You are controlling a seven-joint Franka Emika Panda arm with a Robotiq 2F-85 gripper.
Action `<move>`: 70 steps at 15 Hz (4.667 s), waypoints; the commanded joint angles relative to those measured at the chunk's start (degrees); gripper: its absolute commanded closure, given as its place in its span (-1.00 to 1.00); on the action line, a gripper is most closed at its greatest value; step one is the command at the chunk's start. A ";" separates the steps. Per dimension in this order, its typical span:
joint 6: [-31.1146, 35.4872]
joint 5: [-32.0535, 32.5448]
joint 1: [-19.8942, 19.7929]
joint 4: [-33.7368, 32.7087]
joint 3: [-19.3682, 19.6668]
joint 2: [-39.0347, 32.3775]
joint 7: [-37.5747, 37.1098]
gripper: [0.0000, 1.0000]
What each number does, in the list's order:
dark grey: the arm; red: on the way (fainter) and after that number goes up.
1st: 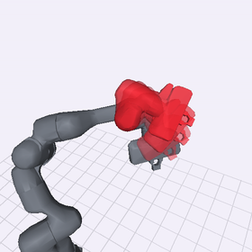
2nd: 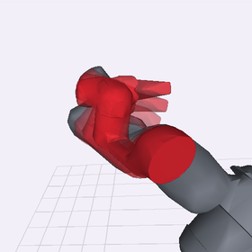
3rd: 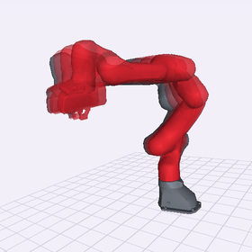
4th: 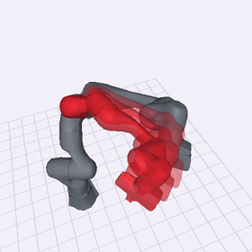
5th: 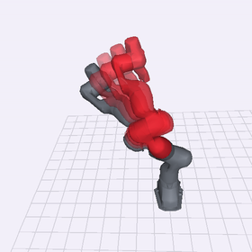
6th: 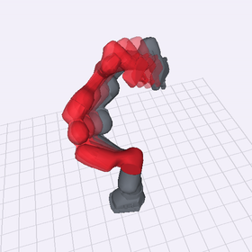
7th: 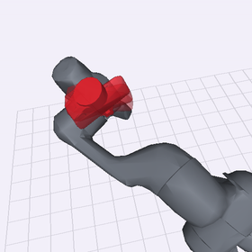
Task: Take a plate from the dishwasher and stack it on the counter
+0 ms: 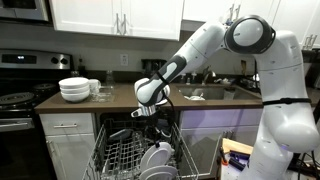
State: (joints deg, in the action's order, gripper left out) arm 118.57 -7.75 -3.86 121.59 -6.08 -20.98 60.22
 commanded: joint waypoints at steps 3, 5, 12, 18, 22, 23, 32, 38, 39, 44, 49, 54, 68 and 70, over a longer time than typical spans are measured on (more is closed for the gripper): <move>-5.64 2.95 2.74 4.27 0.30 10.66 -6.75 0.93; -5.75 4.41 3.75 5.29 0.37 13.12 -9.09 0.93; -2.56 13.14 6.83 8.57 0.26 18.49 -20.58 0.93; 1.44 22.31 9.09 10.28 -0.27 19.61 -31.92 0.93; 4.41 32.33 10.75 11.31 -0.76 19.51 -42.31 0.93; 4.59 34.27 11.10 11.46 -0.85 19.47 -44.51 0.93; 2.35 41.86 13.80 13.22 -2.73 22.38 -56.55 0.93; 2.34 41.78 14.49 13.31 -4.20 22.17 -57.80 0.89; 2.34 41.78 14.68 13.79 -4.54 22.85 -57.95 0.89; -0.57 47.80 15.38 14.42 -6.00 24.42 -64.82 0.93; -4.44 52.08 16.27 14.82 -7.42 25.12 -70.19 0.93; -8.01 54.99 17.10 15.41 -8.60 26.51 -75.34 0.93; -9.73 70.58 17.06 18.55 -8.88 26.57 -97.59 0.93; -9.78 71.06 16.97 18.76 -8.54 26.31 -98.20 0.93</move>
State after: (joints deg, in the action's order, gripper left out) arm 110.55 60.82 13.05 139.32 -14.75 3.91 -35.89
